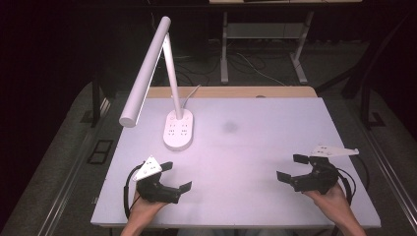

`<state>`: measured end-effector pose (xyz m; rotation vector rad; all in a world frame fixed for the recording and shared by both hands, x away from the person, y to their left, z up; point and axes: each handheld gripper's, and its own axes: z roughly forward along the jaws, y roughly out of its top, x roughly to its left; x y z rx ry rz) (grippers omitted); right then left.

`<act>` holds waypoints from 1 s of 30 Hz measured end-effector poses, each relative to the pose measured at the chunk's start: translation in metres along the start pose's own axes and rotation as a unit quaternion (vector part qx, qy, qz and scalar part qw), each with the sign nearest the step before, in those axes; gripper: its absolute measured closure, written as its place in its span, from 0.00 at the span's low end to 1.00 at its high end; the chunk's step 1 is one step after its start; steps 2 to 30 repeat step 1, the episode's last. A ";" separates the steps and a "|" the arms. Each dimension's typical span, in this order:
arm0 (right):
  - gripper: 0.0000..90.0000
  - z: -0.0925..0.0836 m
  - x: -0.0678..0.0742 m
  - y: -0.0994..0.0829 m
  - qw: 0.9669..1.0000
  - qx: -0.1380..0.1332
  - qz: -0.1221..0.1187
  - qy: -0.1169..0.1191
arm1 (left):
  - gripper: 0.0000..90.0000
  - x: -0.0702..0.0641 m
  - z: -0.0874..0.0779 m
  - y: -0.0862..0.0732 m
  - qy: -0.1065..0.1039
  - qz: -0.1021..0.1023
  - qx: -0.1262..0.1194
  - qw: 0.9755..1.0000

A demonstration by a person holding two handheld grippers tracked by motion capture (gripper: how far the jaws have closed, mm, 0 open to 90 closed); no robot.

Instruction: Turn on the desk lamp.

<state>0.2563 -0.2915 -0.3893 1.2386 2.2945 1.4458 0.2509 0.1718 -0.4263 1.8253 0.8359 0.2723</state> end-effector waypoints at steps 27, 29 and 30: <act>0.01 -0.001 0.000 -0.003 1.000 -0.001 0.003 0.000 | 0.00 0.000 0.000 0.000 0.000 -0.001 0.000 1.000; 0.01 -0.001 0.000 -0.003 1.000 -0.001 0.003 0.000 | 0.00 0.000 0.000 0.000 0.000 -0.001 0.000 1.000; 0.01 -0.001 0.000 -0.003 1.000 -0.001 0.003 0.000 | 0.00 0.000 0.000 0.000 0.000 -0.001 0.000 1.000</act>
